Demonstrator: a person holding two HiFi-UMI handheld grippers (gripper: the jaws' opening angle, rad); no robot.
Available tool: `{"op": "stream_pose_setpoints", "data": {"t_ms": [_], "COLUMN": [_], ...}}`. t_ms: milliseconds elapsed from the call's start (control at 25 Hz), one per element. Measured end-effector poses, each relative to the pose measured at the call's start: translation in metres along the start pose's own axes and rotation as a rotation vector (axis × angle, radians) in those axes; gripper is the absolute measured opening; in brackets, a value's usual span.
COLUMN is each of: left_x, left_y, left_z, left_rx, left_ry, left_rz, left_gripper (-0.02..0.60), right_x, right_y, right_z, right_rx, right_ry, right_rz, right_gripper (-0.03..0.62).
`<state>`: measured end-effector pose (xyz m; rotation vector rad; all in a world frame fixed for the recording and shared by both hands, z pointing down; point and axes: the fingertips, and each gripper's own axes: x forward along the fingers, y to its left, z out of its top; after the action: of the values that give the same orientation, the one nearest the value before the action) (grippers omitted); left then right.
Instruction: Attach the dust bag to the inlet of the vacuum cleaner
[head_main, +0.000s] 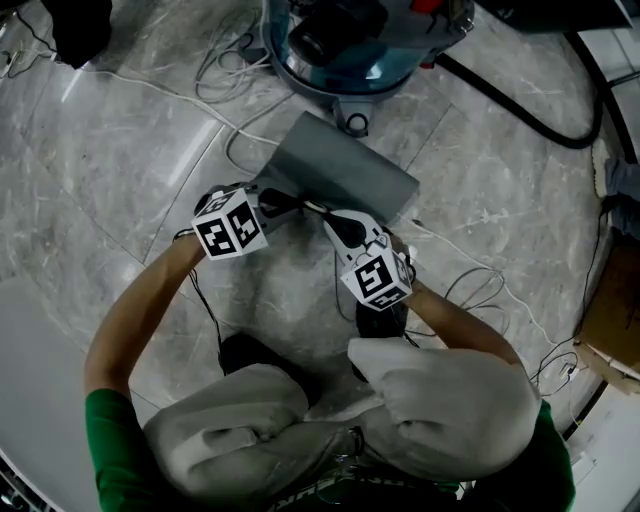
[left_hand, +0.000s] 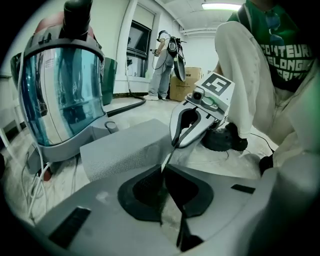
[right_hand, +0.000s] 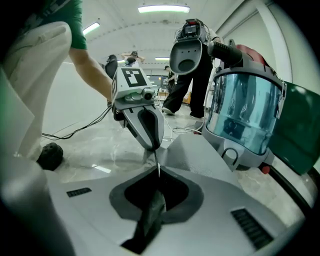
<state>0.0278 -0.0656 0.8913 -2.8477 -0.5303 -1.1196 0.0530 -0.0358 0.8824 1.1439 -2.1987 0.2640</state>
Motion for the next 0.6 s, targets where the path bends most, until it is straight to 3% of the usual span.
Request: {"op": "stream_pose_setpoints", "data": {"t_ms": [240,600], "left_x": [-0.027,-0.097], "left_y": [-0.003,0.013], "left_z": [0.018,0.086], "left_rx": [0.019,0.082], "left_ry": [-0.016,-0.062], "left_rz": [-0.02,0.071], "left_gripper": [0.023,0.021], "right_x": [-0.015,-0.056], "right_y": [0.001,-0.025], "right_z": [0.027,0.112], "right_rx": [-0.061,-0.123], "right_ry": [-0.071,-0.195], "right_rz": [0.084,0.105], "right_gripper": [0.014,0.014]}}
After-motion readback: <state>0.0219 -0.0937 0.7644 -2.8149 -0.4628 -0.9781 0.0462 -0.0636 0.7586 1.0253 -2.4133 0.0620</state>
